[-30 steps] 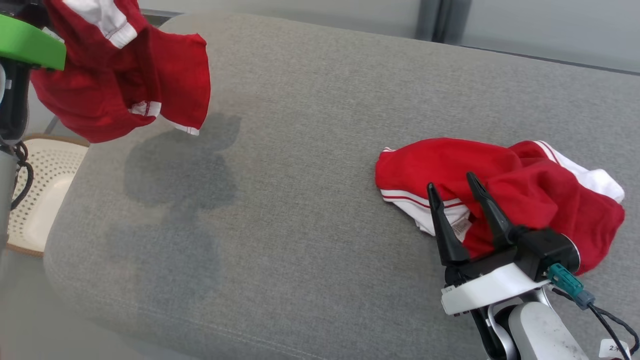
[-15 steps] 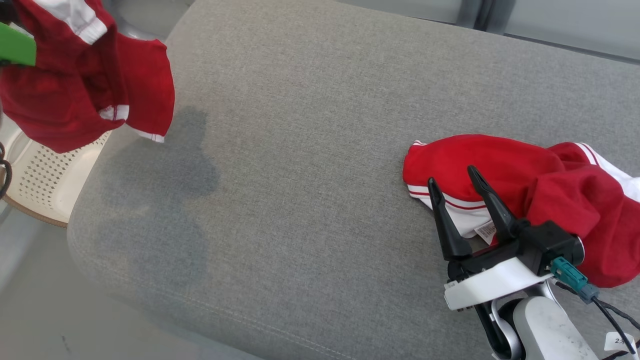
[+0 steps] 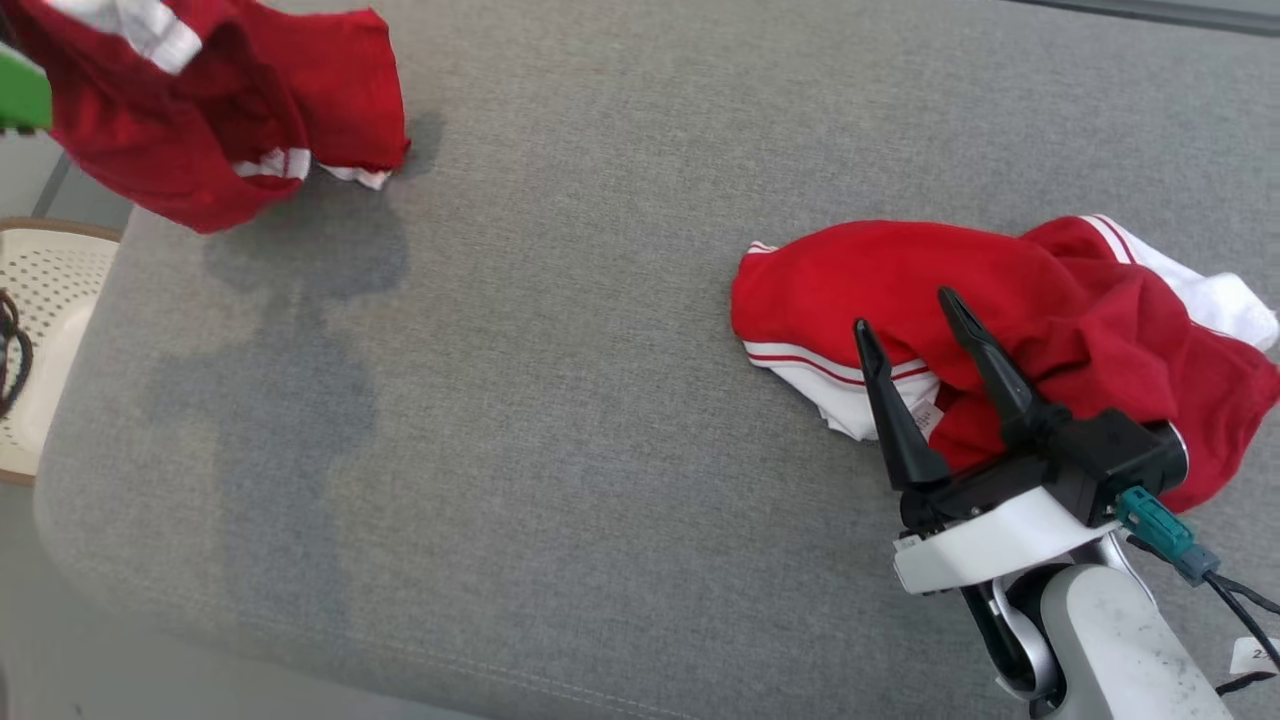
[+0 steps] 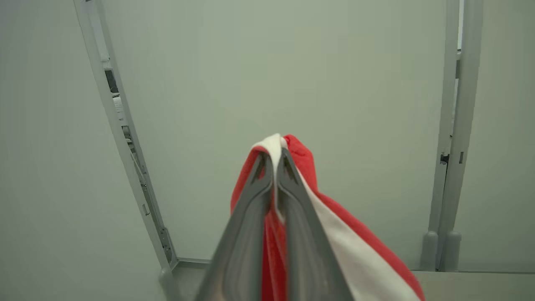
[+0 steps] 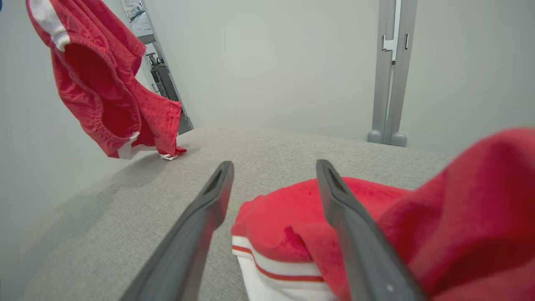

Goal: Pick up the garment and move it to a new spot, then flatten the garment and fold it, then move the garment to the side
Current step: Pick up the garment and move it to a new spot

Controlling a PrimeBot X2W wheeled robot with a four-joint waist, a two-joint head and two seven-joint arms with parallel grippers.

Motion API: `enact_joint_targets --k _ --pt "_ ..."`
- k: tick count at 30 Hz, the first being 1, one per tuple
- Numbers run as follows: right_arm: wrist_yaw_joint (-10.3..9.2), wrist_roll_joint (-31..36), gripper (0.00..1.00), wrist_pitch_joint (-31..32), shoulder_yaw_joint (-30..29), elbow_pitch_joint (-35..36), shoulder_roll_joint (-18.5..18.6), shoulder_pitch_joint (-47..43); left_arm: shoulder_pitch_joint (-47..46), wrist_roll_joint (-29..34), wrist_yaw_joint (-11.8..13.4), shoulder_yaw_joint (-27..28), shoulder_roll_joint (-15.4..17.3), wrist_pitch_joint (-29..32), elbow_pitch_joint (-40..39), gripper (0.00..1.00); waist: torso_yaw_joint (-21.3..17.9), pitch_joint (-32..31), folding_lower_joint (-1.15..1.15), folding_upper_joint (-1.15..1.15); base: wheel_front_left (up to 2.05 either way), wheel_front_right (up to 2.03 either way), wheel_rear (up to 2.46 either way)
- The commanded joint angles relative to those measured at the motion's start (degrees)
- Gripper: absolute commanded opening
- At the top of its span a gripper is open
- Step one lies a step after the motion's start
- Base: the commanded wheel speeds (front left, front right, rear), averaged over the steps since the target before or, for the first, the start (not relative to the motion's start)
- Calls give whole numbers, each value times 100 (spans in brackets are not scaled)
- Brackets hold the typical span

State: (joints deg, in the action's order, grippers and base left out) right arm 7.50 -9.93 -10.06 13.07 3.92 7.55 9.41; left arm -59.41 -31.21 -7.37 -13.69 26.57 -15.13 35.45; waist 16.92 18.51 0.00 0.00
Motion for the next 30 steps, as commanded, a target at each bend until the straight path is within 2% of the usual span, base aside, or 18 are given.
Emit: enact_joint_targets --k 1,8,19,20,21,30 --pt "-2 48 100 40 15 85 22 68 157 -11 -12 34 -32 -3 146 0 -330 277 0 0 0 0 0" --pt "-1 126 100 194 77 452 71 39 601 -177 -16 162 -277 -2 917 0 -658 472 0 0 0 0 0" --pt "-2 166 100 371 117 739 113 -40 1248 -655 -18 118 -702 -3 1857 0 -867 487 0 0 0 0 0" --pt "-2 166 100 378 110 756 119 -45 1250 -655 -18 120 -714 -3 1882 32 -869 485 0 0 0 0 0" --pt "-1 173 100 386 104 770 121 -50 1234 -624 -18 148 -701 -3 1892 100 -868 483 0 0 0 0 0" --pt "-2 141 100 211 97 649 35 -91 1016 -95 -18 579 -491 -3 1115 100 -893 105 0 0 0 0 0"
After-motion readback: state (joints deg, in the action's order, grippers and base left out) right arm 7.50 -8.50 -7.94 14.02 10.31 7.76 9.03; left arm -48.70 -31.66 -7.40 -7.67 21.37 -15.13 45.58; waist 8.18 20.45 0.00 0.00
